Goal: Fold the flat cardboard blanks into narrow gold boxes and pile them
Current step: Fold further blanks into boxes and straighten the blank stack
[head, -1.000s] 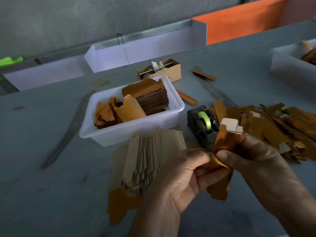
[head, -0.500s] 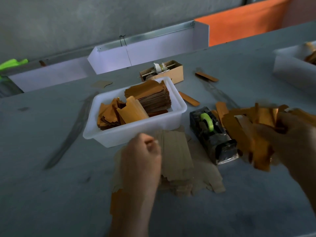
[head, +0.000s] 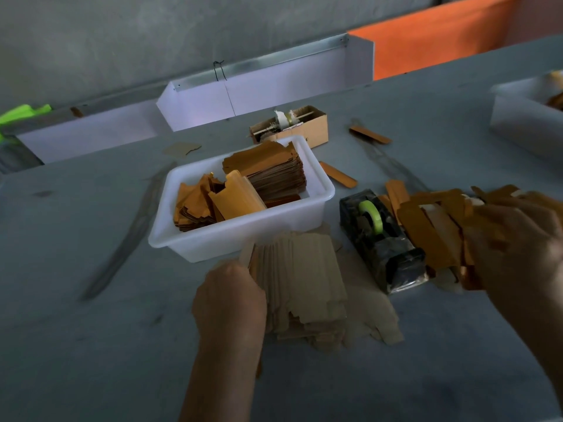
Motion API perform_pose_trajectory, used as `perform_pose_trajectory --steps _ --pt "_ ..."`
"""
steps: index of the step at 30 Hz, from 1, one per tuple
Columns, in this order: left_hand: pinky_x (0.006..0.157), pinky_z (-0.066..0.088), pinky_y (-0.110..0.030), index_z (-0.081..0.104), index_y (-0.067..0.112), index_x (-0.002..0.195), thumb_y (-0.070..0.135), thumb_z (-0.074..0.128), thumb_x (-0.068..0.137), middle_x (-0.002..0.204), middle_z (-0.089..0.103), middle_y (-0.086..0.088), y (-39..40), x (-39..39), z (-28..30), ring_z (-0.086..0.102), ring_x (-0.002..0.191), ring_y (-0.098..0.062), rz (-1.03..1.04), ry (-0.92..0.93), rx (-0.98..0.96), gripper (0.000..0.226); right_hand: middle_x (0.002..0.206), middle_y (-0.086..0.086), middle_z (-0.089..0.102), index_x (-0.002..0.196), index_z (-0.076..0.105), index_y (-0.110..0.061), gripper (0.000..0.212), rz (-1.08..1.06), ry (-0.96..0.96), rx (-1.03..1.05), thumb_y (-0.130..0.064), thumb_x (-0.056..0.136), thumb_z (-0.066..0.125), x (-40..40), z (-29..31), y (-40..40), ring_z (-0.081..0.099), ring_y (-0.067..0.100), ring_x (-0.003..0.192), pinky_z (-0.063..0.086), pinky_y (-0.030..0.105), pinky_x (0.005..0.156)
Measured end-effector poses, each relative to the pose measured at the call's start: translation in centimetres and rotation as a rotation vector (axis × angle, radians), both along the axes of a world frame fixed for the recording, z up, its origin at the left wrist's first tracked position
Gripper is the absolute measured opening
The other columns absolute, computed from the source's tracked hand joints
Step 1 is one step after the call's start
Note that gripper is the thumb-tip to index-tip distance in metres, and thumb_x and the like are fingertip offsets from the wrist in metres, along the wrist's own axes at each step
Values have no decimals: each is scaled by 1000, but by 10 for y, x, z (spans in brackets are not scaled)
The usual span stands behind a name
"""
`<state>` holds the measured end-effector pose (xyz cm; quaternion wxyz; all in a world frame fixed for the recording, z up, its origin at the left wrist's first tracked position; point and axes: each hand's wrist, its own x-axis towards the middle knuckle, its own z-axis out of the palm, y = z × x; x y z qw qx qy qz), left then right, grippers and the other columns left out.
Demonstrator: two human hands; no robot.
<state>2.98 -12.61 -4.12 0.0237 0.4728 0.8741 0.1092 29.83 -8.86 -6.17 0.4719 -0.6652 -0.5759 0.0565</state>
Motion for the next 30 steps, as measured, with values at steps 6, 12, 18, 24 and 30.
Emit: perform_pose_trajectory --steps 6,12,18,24,30 --pt "63 37 -26 55 13 105 17 48 96 95 60 -1 0 10 -5 59 87 -18 1 63 83 12 118 7 60 105 68 -8 22 168 -28 5 -10 83 67 -28 9 -20 52 6 86 39 -1 63" --pt "68 41 -30 57 15 87 32 64 88 91 58 0 -4 14 3 53 91 -17 -63 -95 162 18 95 -13 66 96 69 -24 16 401 265 -204 -15 85 62 -54 16 -40 62 0 78 46 4 66" --pt "58 41 -21 63 17 79 20 87 62 85 59 0 -22 75 12 53 78 -13 -357 28 264 29 89 5 75 96 69 -14 21 676 1057 -606 -26 81 60 -84 15 -44 71 16 85 56 20 68" --pt "77 45 -20 60 26 94 37 66 84 97 53 10 -25 88 5 53 95 -9 -537 -250 210 16 78 10 72 84 72 -14 14 490 1073 -610 -8 87 59 -78 3 -40 67 16 67 53 28 62" --pt "74 51 -15 47 28 119 41 75 76 114 53 10 -14 59 13 54 98 -5 -259 -571 309 54 81 9 72 82 70 -9 8 492 1160 -600 -9 83 61 -70 -2 -38 68 16 72 56 30 67"
